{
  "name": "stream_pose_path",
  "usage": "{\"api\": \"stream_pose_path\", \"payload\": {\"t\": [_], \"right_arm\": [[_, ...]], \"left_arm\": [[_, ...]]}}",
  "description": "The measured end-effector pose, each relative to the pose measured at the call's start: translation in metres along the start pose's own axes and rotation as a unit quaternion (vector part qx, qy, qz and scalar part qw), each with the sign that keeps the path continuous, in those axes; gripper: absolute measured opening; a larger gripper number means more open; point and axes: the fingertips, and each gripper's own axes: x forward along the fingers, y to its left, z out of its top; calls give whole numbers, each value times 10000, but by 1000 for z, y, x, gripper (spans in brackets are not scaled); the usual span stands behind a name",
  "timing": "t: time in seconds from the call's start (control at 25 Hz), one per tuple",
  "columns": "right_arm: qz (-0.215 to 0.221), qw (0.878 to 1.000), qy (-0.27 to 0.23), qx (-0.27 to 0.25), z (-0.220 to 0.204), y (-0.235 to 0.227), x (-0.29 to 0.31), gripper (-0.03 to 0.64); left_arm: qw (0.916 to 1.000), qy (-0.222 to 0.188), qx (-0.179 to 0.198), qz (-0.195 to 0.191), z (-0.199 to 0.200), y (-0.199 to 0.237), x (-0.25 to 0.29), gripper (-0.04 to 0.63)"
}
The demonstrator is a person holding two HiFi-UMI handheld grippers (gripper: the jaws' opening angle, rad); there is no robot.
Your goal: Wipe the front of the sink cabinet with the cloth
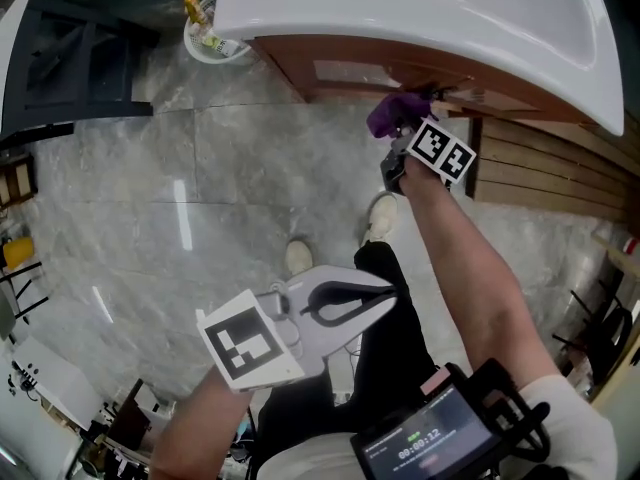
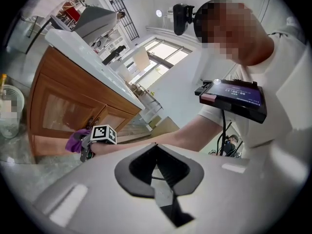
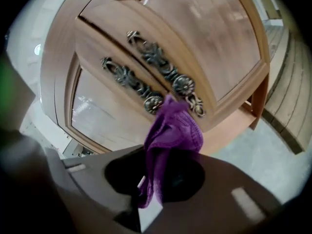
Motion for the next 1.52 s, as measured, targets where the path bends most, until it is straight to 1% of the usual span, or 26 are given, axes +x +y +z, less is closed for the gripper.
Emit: {"api": "stream_pose_path", "payload": {"t": [0.2,0.44,0.64,0.76,0.88,1.04,1.12,1.2,1.32,1.52], "right_arm": [[390,9984,268,-324,-24,51,26,78],[717,9931,542,-748,-55,107,56,78],[1075,9816,954,-1259,-70,149,62,78],[1225,9740,1122,-1542,-83,170,77,78],[1353,9687,1212,-1694,-98,176,82,78],[1375,9657,1259,-1806,-108,161,66,78],[1319,9663,1270,-1807,-103,142,51,78],[1169,9716,1173,-1690,-85,107,28,78],[796,9818,905,-1467,-52,43,-3,78],[82,9906,512,-1267,-8,-49,-44,78]], "left_arm": [[9998,-93,-17,154,-1,4,-22,5],[9990,-238,-59,369,-5,12,-48,5],[9984,-316,-71,458,0,2,-51,5],[9978,-392,-109,521,3,13,-67,5],[9974,-435,-129,554,-8,19,-77,5],[9980,-363,-137,507,-22,19,-72,5],[9984,-309,-134,449,-22,17,-58,5],[9991,-233,-106,336,-19,10,-32,5],[9999,-20,-65,75,-17,6,6,5],[9992,275,7,-274,-18,9,41,5]]}}
